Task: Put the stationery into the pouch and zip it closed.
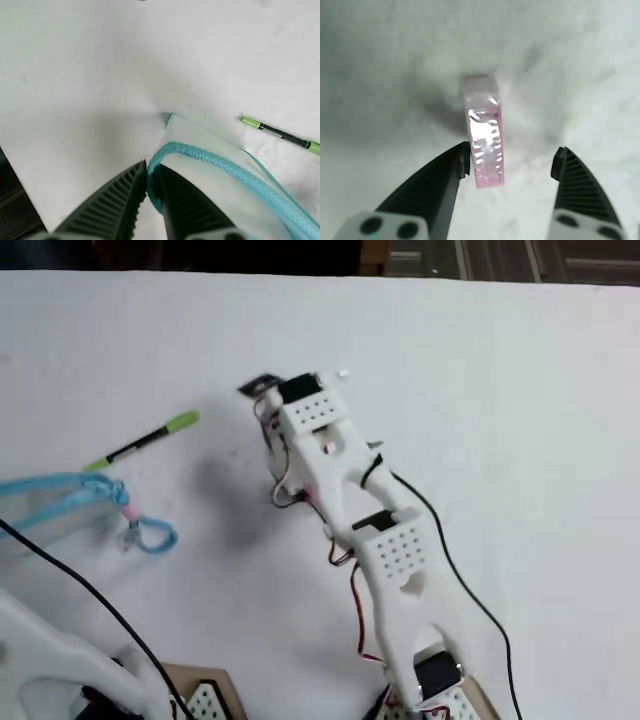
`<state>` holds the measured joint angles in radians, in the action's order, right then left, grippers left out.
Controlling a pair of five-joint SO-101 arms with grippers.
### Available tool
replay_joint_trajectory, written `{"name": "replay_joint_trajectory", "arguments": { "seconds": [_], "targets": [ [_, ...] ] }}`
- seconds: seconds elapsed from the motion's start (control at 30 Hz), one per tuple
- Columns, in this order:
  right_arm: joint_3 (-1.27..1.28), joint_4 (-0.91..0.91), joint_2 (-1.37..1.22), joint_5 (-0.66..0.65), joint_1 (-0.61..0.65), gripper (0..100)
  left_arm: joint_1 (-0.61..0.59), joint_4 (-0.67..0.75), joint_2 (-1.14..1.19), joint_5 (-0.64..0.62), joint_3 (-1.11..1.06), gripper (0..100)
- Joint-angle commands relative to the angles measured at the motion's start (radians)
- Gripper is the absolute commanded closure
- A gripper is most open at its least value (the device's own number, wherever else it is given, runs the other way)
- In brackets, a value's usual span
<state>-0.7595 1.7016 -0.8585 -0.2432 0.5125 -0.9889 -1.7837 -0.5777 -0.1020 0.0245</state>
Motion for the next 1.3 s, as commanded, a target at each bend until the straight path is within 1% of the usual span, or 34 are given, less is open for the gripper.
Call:
{"name": "replay_joint_trajectory", "arguments": {
  "seconds": [0.0,0.07,0.13,0.23,0.4,0.57,0.67,0.7,0.73,0.83,0.97,1.03,1.13,1.27],
  "targets": [
    [-0.068,-0.070,0.038,0.012,0.005,73.1,0.001,-0.002,0.010,0.005,-0.002,98],
    [-0.064,-0.122,0.036,0.012,0.008,73.1,0.001,-0.002,0.010,0.005,-0.002,98],
    [-0.071,-0.139,0.025,0.008,0.027,75.2,0.001,-0.002,0.010,0.005,-0.002,98],
    [-0.066,-0.136,-0.012,0.005,0.053,82.4,0.001,-0.002,0.008,0.005,0.000,98],
    [-0.074,-0.119,-0.101,0.009,0.061,94.2,-0.001,-0.002,0.007,0.005,0.000,98],
    [-0.078,-0.116,-0.119,0.011,0.053,95.6,-0.001,-0.002,0.007,0.005,0.000,98],
    [-0.141,-0.082,-0.082,0.014,0.059,95.8,-0.001,-0.002,0.007,0.005,0.000,98],
    [-0.180,-0.067,-0.062,0.031,0.062,96.5,-0.001,-0.002,0.007,0.005,0.000,98],
    [-0.227,-0.053,-0.036,0.075,0.067,98.0,-0.001,-0.002,0.005,0.005,0.000,98],
    [-0.408,0.015,0.059,0.239,0.090,98.1,-0.001,-0.002,0.005,0.005,0.000,98],
    [-0.651,0.067,0.185,0.331,0.160,98.1,-0.001,-0.002,0.004,0.005,0.000,98],
    [-0.753,0.065,0.237,0.381,0.213,98.1,0.001,-0.002,0.004,0.005,0.000,98],
    [-0.891,0.058,0.275,0.451,0.328,98.1,0.001,-0.002,0.007,0.005,0.000,98],
    [-0.908,-0.022,0.277,0.534,0.460,98.1,0.004,-0.002,0.008,0.005,0.000,98]
  ]
}}
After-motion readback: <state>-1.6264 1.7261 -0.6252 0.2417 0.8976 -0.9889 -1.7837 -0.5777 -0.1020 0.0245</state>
